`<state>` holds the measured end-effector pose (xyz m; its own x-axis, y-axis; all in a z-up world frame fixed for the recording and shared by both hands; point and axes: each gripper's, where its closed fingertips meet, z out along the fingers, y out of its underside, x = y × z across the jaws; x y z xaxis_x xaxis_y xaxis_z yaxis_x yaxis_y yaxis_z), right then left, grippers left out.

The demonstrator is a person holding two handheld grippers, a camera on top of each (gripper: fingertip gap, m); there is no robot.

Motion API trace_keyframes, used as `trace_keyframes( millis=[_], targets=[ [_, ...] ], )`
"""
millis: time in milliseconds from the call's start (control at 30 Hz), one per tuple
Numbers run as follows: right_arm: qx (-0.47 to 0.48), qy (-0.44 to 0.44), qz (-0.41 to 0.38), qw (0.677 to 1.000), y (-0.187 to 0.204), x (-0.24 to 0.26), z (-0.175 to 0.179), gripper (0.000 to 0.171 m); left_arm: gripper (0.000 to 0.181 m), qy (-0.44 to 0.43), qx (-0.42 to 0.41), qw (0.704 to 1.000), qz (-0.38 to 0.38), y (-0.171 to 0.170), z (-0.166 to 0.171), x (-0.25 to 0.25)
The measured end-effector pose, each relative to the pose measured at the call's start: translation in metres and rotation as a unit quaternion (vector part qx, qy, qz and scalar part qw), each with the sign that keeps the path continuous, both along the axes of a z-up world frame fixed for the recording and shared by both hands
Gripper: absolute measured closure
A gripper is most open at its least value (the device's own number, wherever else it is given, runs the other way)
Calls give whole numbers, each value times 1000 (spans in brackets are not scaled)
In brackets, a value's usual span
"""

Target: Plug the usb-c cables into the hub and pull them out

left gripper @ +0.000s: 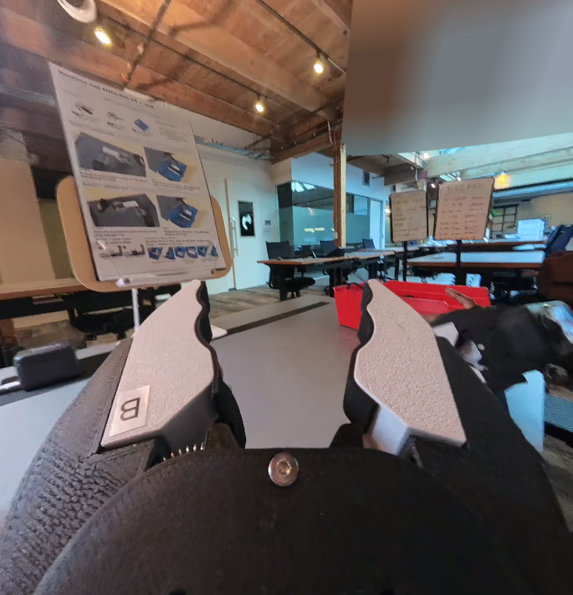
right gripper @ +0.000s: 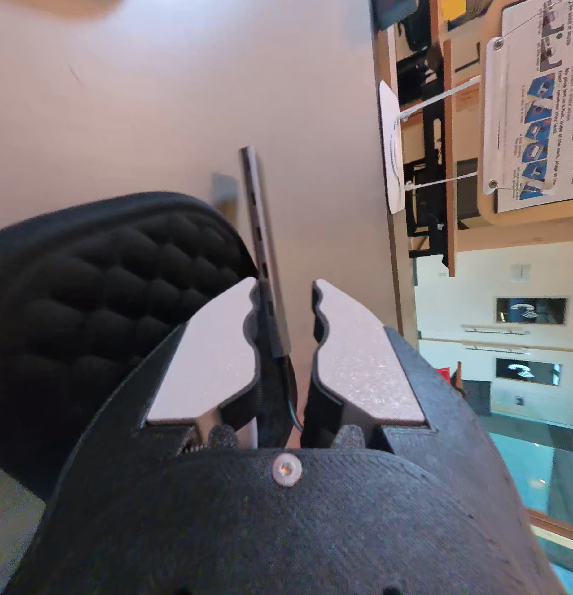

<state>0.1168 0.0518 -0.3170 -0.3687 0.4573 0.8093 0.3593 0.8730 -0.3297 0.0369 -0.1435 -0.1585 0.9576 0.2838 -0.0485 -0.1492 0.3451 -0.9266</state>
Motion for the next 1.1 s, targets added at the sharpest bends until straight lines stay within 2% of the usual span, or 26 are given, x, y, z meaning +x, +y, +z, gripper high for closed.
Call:
trace_keyframes(
  millis=[67,167,333,433,500,567,600,667,733,767,867,900,933,1033,1100],
  targets=[
    [-17,25,6,1000,0,-3,8,128,88,-13,-32,999,-29,10,-12,8],
    [-70,68,31,995,-8,-2,23,120,87,-5,-64,996,-66,22,-26,25],
    [-236,174,142,945,-50,7,72,116,88,2,-62,992,-113,34,-24,48],
    [-366,224,229,874,-74,25,110,115,93,18,-58,991,-119,30,-15,55],
    [-452,268,277,804,-83,39,135,115,99,23,-58,992,-111,21,-5,51],
    [-531,296,294,738,-84,47,145,115,104,9,-77,994,-71,4,4,32],
    [-554,295,295,720,-85,47,141,114,104,0,-94,995,-36,-9,8,16],
    [-575,298,274,711,-83,39,127,112,105,-19,-127,989,70,-48,14,-25],
    [-599,325,258,685,-73,36,125,110,107,-42,-174,962,204,-104,12,-69],
    [-617,340,252,663,-66,38,130,112,108,-52,-206,937,279,-137,6,-91],
    [-668,347,232,616,-47,37,134,111,111,-65,-319,820,471,-238,-18,-141],
    [-677,350,231,605,-43,38,135,112,111,-79,-352,789,497,-260,-27,-152],
    [-680,352,232,600,-41,39,135,112,112,-105,-376,773,500,-273,-38,-162],
    [-661,345,241,621,-50,38,133,113,121,-165,-427,756,467,-285,-65,-192],
    [-647,342,245,636,-56,37,131,112,129,-177,-456,729,480,-296,-74,-215]
  ],
)
